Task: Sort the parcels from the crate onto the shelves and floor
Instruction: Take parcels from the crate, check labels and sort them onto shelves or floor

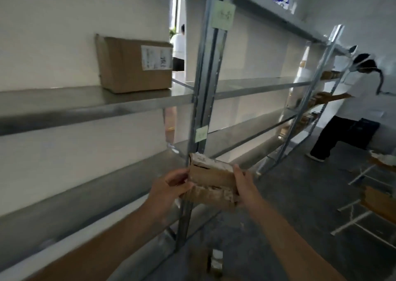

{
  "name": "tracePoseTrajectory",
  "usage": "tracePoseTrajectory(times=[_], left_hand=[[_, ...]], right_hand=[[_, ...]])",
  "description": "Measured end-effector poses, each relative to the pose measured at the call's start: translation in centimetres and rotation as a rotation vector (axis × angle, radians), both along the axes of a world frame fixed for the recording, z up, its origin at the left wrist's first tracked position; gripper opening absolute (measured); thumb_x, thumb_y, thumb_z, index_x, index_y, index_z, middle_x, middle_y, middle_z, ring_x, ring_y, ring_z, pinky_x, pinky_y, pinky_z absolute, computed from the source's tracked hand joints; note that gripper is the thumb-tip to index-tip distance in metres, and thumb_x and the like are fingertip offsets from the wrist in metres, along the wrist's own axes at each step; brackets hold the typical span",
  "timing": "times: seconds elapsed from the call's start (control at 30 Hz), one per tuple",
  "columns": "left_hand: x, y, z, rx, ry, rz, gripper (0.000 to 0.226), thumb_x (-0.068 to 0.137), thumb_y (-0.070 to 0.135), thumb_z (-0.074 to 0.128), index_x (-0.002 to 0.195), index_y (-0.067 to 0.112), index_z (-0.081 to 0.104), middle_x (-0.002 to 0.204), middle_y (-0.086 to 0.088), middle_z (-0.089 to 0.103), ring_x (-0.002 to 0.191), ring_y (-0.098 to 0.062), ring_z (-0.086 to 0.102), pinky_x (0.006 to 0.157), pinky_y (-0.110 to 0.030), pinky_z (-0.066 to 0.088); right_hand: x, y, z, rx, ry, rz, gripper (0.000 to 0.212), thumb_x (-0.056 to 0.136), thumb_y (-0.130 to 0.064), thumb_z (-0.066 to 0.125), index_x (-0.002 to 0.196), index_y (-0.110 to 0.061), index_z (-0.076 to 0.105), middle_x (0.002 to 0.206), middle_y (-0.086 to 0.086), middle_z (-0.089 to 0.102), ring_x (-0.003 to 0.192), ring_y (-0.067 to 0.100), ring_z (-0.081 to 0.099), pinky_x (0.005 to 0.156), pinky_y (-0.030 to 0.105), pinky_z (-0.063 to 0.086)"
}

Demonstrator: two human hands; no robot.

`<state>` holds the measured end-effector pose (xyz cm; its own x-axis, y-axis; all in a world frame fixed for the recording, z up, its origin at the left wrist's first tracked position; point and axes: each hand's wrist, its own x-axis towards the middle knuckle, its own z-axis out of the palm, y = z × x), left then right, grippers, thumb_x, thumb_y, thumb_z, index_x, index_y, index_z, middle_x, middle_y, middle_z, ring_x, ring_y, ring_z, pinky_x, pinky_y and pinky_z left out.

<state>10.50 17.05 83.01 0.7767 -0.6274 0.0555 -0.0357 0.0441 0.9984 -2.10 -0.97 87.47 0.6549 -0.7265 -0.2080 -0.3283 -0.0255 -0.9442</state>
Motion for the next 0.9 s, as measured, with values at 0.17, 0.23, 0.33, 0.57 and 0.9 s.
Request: tracePoseTrajectory(times=[0.17,0.23,0.33,0.57,0.9], left_hand=[[2.9,15.2,-1.0,-0.006,0.079,0.285,0.028,0.078,0.006,0.078,0.105,0.009,0.068,0.109,-0.003,0.074,0.099,-0.013,0.07,0.072,-0.03,0.055],[3.1,20.6,-0.9,-0.037,0.101,0.411,0.023,0.084,0.016,0.075,0.101,0.003,0.067,0.105,0.003,0.074,0.089,-0.003,0.07,0.067,-0.018,0.054],[3.5,27.8,-1.0,-0.126,0.184,0.583,0.037,0.09,0.033,0.066,0.106,0.001,0.068,0.108,0.0,0.074,0.102,-0.013,0.069,0.087,-0.02,0.053],[1.6,39.2,-1.8,-0.169,0.191,0.951,0.043,0.072,0.033,0.082,0.098,0.003,0.063,0.104,-0.013,0.072,0.101,-0.026,0.068,0.1,-0.045,0.051],[-8.5,46.5,-4.2,-0.199,0.253,1.493,0.022,0.088,0.021,0.071,0.107,0.011,0.071,0.103,-0.007,0.075,0.102,-0.024,0.07,0.093,-0.034,0.053]], right_hand=[[8.7,12.5,-1.1,-0.081,0.019,0.333,0.043,0.096,-0.049,0.053,0.126,-0.026,0.033,0.117,-0.002,0.049,0.103,0.016,0.055,0.094,0.047,0.053],[11.5,17.8,-1.2,-0.092,0.001,0.475,0.043,0.096,-0.045,0.055,0.126,-0.027,0.031,0.122,-0.001,0.048,0.106,0.015,0.054,0.088,0.037,0.054],[15.1,24.4,-1.5,-0.107,-0.022,0.684,0.045,0.095,-0.041,0.059,0.128,-0.026,0.033,0.123,-0.002,0.05,0.106,0.013,0.054,0.085,0.029,0.049],[21.0,35.0,-1.8,-0.058,-0.062,1.096,0.044,0.091,-0.031,0.067,0.124,-0.029,0.038,0.121,-0.003,0.055,0.104,0.012,0.06,0.081,0.029,0.055],[21.2,48.4,-4.3,0.002,-0.118,1.633,0.037,0.091,-0.022,0.068,0.121,-0.024,0.046,0.108,-0.002,0.062,0.09,0.009,0.066,0.06,0.018,0.054]])
